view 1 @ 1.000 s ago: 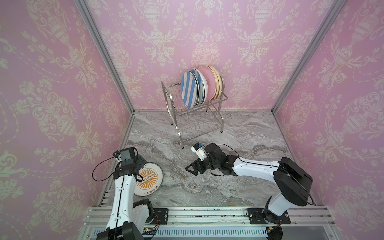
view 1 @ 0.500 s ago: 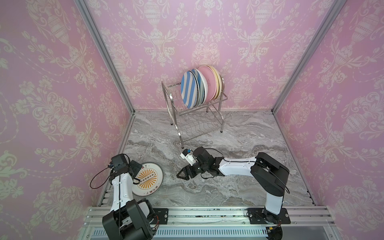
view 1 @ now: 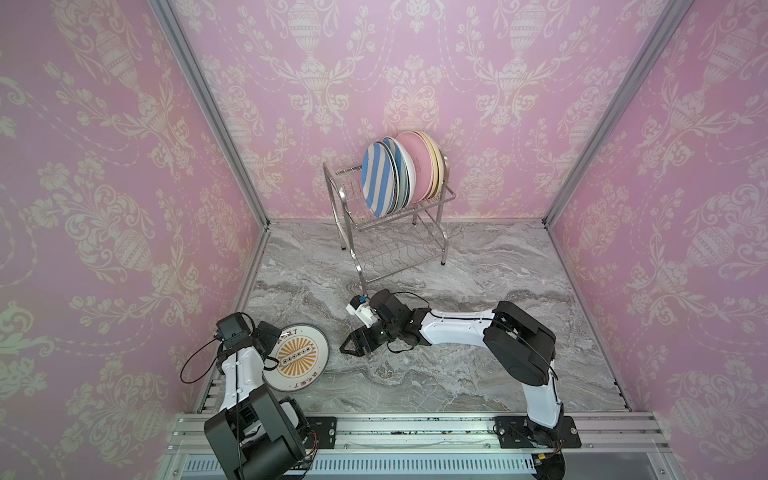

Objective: Load the plates into the dish rack
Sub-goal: 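Move both grippers down to the sunburst plate's rim from either side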

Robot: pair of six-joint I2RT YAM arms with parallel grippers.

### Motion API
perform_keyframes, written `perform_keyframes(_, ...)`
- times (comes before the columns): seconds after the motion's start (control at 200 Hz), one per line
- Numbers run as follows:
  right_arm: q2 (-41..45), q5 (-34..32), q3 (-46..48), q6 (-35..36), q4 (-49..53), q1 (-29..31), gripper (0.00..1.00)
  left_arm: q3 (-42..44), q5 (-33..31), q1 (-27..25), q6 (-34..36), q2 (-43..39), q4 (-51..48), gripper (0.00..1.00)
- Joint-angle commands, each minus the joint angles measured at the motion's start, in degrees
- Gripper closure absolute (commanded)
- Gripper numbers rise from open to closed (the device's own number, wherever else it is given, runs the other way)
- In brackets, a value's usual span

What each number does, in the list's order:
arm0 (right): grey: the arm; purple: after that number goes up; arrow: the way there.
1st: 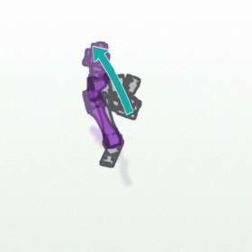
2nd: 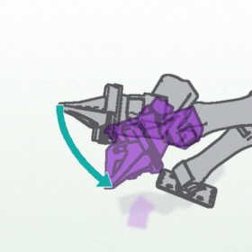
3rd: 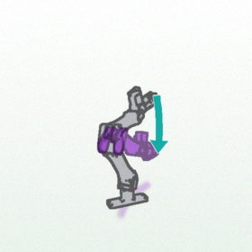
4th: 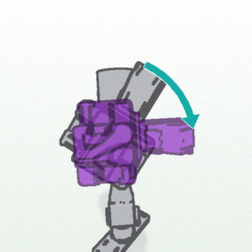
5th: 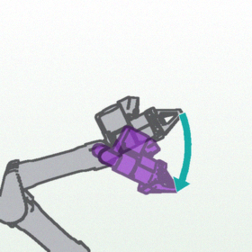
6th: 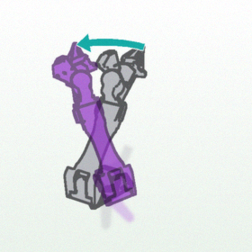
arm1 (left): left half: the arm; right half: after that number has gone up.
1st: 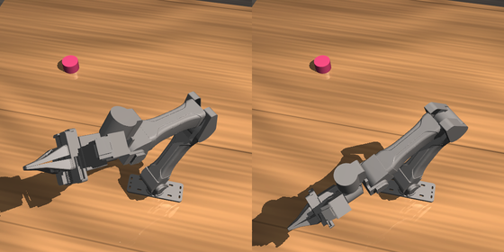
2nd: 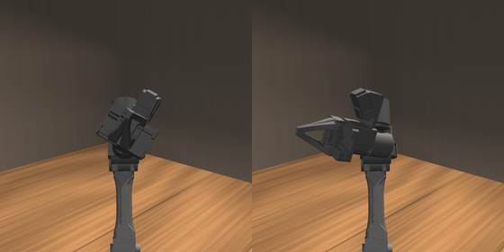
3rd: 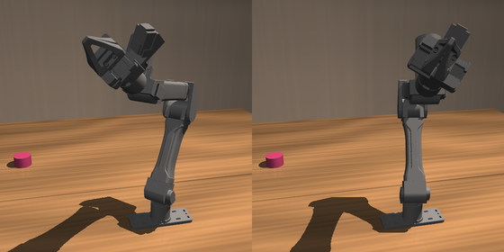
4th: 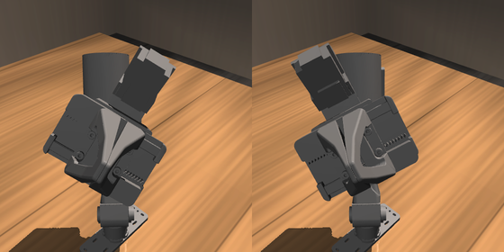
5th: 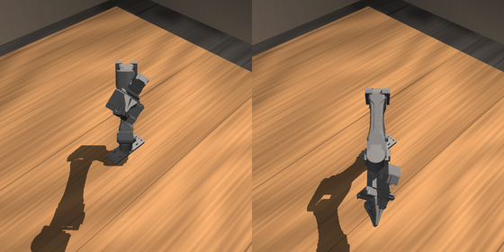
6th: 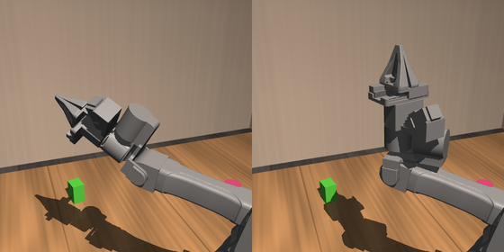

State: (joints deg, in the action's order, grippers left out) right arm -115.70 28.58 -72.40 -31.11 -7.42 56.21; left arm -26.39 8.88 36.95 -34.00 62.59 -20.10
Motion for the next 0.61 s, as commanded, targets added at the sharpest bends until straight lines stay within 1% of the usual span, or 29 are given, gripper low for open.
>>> perform_keyframes(0.0, -1.2, -1.3, -2.0, 0.5, 1.6, 0.6, 0.20, 0.9, 3.6, 0.3, 0.2, -1.3, 0.7, 0.01)
perform_keyframes(0.145, -2.4, -1.6, -2.6, -0.9, 0.7, 0.8, 0.19, 2.7, 6.5, 0.2, 0.1, -3.4, 0.6, 0.01)
perform_keyframes(0.31, -1.8, -4.2, -1.8, -2.0, 0.4, 1.1, 0.18, 3.5, 8.5, -0.4, -0.8, -3.8, 0.6, 0.01)
perform_keyframes(0.465, -1.9, -5.4, -0.3, -2.8, -1.0, 1.1, 0.17, 3.5, 5.4, -5.3, -0.7, -4.7, -0.5, 0.01)
perform_keyframes(0.525, -2.1, -5.2, 0.0, -2.8, -1.6, 1.1, 0.17, 3.8, 5.5, -6.7, -1.4, -4.3, -0.5, 0.01)
perform_keyframes(0.545, -2.2, -5.2, 0.1, -4.3, -1.7, 1.1, 0.17, 3.9, 5.5, -7.1, -1.5, -4.2, -0.5, 0.01)
perform_keyframes(0.6, -2.1, -5.8, 0.3, -4.9, -1.9, 1.1, 0.17, 3.9, 5.4, -8.1, -1.7, -4.0, -0.7, 0.01)
